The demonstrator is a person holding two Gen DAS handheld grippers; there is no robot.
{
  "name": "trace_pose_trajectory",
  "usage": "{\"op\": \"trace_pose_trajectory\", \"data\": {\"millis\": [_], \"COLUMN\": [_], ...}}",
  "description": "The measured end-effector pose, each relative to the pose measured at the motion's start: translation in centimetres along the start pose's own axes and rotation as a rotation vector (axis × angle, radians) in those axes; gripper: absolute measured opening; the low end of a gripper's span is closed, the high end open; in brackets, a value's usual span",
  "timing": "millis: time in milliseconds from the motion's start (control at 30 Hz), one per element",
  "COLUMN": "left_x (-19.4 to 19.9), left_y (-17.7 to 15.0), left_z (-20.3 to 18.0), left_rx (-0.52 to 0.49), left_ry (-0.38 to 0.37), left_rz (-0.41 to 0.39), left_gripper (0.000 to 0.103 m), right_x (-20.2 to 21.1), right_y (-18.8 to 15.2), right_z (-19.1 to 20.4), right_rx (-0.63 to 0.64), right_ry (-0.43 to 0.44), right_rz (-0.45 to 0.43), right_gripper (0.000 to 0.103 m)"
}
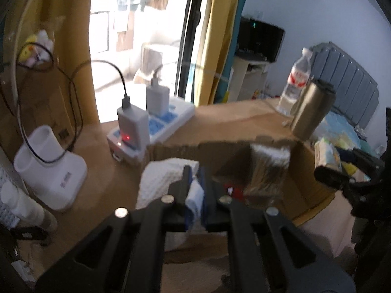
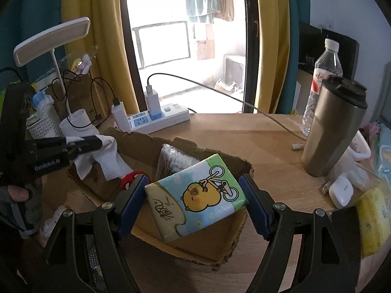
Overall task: Organize soft objects
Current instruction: 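Lower the tissue pack into the box with the right tool while the left tool drops the towel there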
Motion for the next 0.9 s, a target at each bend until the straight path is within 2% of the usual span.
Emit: {"op": "trace_pose_trajectory", "data": {"millis": [167,233,267,300,400,567,633,700,900], "left_x": [-0.6,-0.6,-0.4,-0.2,0.3,1.2,1.7,2.0,3.0], "left_y": [-0.9,-1.1,-1.1,-1.1,-0.8,-0.2,0.0,0.1,0.0], "left_z": [-0.3,-0.4,-0.2,-0.2,-0.3,-0.3,-0.5,-0.7,-1.1], "left_rx": [-0.011,-0.003,0.003,0.011,0.044,0.057,0.056,0.053,0.049], "left_ry": [0.006,-0.002,-0.009,-0.021,-0.055,-0.057,-0.066,-0.074,-0.089], "left_rz": [0.032,0.038,0.039,0.035,0.031,0.008,-0.002,-0.008,-0.015], "left_gripper": [0.029,0.046,0.06,0.065,0.067,0.068,0.068,0.068,0.069], "right_x": [-0.7,-1.0,-1.1,-1.2,-1.1,-1.1,-0.8,-0.7,0.3], "right_y": [-0.3,-0.5,-0.5,-0.6,-0.5,-0.5,-0.4,-0.4,-0.3], "right_z": [0.2,0.2,0.2,0.2,0.4,0.8,0.8,0.8,1.0], "right_rx": [-0.005,-0.01,-0.011,-0.012,-0.008,0.007,0.012,0.014,0.02], "right_ry": [0.003,0.001,0.0,0.0,-0.003,-0.005,-0.012,-0.021,-0.029], "right_rz": [0.013,0.021,0.024,0.027,0.024,0.024,0.018,0.011,-0.005], "right_gripper": [0.079,0.079,0.079,0.08,0.08,0.081,0.088,0.091,0.092]}}
Point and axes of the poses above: each gripper's, at about its wrist camera, not at the fingertips, and x roughly against the way its jaws point, z to its left, y to its top, the point moved 7 cm from there along -x, roughly the way its jaws point, and after that the axes turned 4 degrees about -z, right-handed, at the moved point
